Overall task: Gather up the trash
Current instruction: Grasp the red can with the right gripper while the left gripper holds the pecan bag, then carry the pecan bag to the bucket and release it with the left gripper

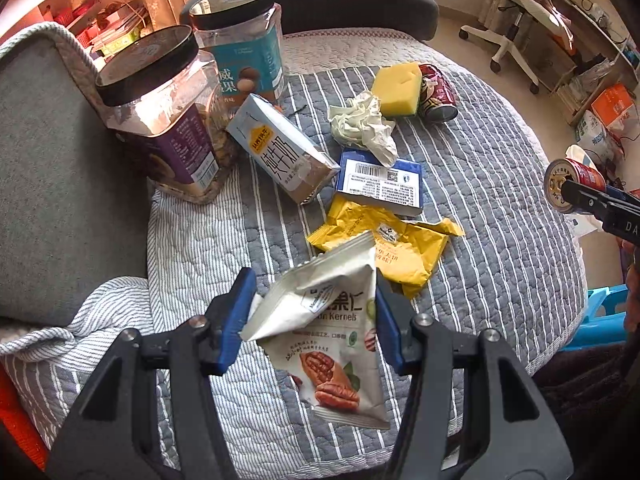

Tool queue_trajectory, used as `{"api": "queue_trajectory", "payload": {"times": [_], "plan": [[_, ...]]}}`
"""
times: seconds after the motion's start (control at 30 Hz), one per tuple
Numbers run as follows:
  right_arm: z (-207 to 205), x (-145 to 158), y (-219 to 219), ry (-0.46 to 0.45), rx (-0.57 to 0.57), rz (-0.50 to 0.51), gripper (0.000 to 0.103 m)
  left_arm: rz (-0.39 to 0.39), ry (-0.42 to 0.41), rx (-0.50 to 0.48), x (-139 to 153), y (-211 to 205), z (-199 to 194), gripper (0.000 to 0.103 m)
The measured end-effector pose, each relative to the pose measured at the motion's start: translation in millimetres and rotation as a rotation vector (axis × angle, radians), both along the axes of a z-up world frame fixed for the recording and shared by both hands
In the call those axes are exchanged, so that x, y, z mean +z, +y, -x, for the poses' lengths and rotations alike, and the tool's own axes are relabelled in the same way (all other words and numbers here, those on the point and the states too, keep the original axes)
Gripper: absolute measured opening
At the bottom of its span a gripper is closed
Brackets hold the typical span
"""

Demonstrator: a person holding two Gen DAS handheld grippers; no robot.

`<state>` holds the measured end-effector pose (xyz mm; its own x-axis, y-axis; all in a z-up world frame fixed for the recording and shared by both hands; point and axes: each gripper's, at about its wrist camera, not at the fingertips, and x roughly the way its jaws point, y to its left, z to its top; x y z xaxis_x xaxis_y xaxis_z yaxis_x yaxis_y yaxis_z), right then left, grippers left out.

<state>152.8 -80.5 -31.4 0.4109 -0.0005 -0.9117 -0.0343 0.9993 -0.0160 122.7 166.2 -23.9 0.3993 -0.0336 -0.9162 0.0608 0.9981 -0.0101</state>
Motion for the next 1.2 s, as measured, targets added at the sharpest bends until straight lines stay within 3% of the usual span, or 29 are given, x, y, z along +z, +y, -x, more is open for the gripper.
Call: {"api": "queue_trajectory", "payload": {"times": [0.57, 0.7, 0.8, 1.2], "plan": [[33.9, 39.8, -199.4, -0.036, -0.307, -0.046, 0.089, 0.072, -0.048, -0.250, 22.2, -157.3, -24.0, 0.057], [48.1, 43.8, -243.8, -0.042, -0.392, -0.076, 0.089, 0.057, -0.066, -0.324, 27.1, -203.3, -27.7, 0.057], [57.7, 45.7, -270.7, -0.049, -0.446, -0.084, 0.089, 0.050, -0.070, -0.383, 27.5, -237.9, -30.8, 0.057], [88.2, 48.4, -349.6, -0.053, -0.596, -0.143, 0.089, 0.177, -0.041, -0.521, 21.6, -370.2, -61.2, 0.057]]}}
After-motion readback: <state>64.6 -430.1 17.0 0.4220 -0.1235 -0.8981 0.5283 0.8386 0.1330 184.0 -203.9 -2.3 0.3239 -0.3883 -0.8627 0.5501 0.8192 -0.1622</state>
